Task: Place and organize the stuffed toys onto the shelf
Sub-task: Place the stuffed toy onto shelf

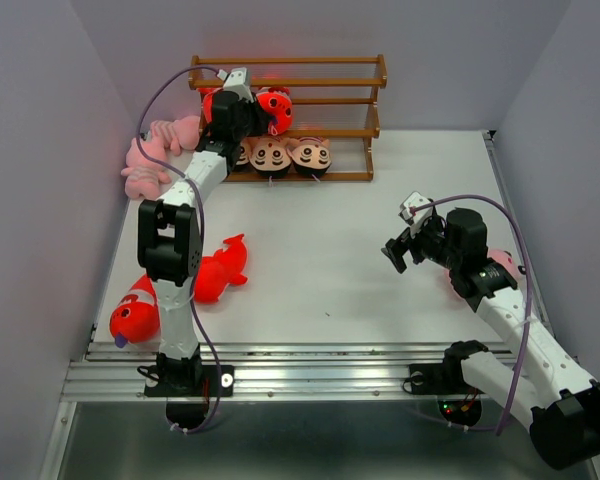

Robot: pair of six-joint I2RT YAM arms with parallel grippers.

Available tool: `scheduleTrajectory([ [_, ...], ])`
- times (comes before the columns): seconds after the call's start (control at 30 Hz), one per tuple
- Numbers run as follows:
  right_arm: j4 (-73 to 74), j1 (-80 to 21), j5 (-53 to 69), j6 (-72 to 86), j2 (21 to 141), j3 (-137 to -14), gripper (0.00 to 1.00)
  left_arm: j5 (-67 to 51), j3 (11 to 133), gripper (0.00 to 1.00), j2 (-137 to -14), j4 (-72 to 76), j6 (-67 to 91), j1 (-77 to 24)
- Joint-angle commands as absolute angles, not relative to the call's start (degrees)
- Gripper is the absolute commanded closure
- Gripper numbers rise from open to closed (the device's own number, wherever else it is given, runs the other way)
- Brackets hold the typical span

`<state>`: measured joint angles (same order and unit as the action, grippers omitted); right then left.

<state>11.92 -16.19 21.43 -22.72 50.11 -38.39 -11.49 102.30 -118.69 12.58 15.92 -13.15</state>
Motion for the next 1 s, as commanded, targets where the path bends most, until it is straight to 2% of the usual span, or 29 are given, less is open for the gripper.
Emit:
scheduleTrajectory([
  [0.0,8.8,-15.9,20.9,-23.4,49.6,-37.5,0.0,-10.9,105.5,0.8,-118.0,13.4,16.6,-12.8],
  [0.2,8.8,-15.9,20.9,-23.5,49.5,-37.4,0.0,-11.1,105.6,0.68,-117.7,12.6,16.5,-12.7],
  [0.6,8.7,-15.9,20.7,-23.6,49.7,-37.4,0.0,-11.1,105.8,0.52,-117.2,12.0,17.1,-12.7],
  [0.67,8.7,-15.9,20.7,-23.7,49.6,-37.4,0.0,-11.1,105.8,0.47,-117.0,11.9,17.1,-12.7],
  [0.97,8.6,-15.9,20.5,-23.8,49.7,-37.4,0.0,-11.4,105.8,0.39,-116.1,11.9,17.8,-12.7],
])
